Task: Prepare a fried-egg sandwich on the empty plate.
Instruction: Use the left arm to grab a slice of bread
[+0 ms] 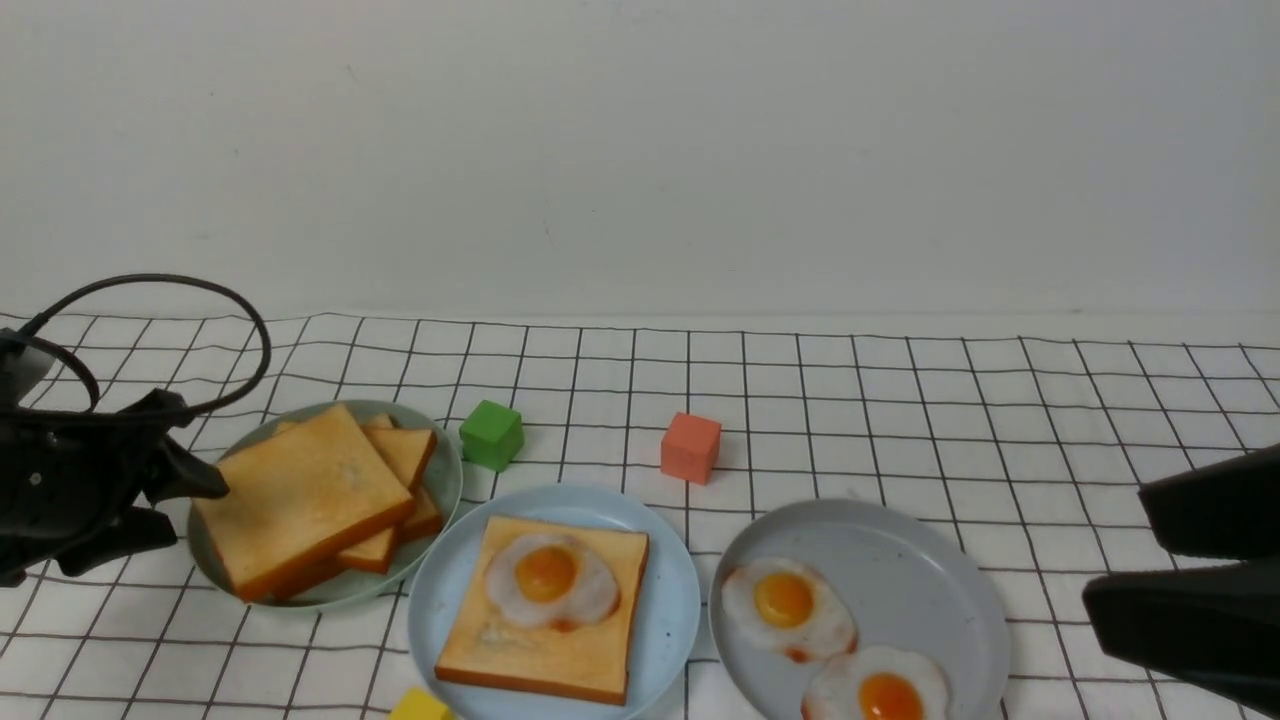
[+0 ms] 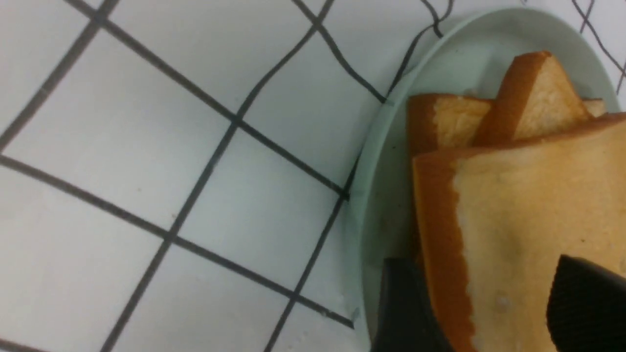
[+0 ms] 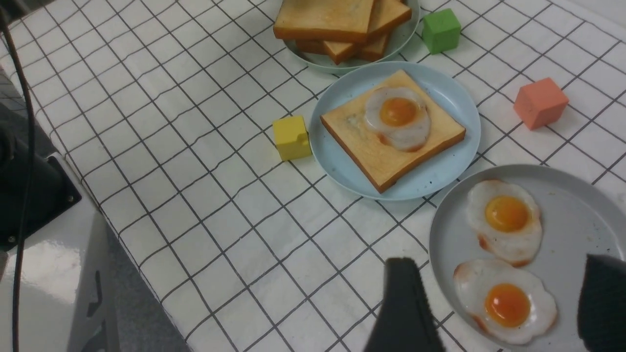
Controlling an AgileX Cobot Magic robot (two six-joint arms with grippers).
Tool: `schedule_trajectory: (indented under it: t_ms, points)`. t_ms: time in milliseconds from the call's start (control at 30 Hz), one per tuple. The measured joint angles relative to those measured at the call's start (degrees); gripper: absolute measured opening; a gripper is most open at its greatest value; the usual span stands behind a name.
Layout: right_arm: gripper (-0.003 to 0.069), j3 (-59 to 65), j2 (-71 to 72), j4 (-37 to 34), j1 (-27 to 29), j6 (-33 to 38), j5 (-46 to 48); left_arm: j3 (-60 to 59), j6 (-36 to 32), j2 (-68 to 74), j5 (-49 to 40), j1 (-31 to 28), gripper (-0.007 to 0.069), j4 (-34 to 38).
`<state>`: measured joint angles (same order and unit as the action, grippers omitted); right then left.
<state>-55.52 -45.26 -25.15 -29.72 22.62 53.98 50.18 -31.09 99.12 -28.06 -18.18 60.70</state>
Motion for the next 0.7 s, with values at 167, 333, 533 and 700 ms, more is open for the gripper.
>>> schedule_trajectory:
  t_ms: [167, 333, 533, 700]
  points:
    - [0.0472, 0.0, 0.0, 0.0, 0.0, 0.0, 0.12, 0.0, -8.21, 3.56, -0.65, 0.0, 0.0361, 8.8]
    - [0.0472, 0.0, 0.0, 0.0, 0.0, 0.0, 0.39, 0.0, -16.93, 4.44, -2.58, -0.05, 0.0279, 14.73]
    - [0.0472, 0.0, 0.0, 0.0, 0.0, 0.0, 2.45, 0.0, -18.69, 4.44, -3.19, -0.05, 0.0139, 14.87]
    - [0.0472, 0.0, 0.0, 0.0, 0.0, -1.05, 3.26, 0.01, -17.9, 4.19, -3.78, -0.05, 0.0117, 13.2]
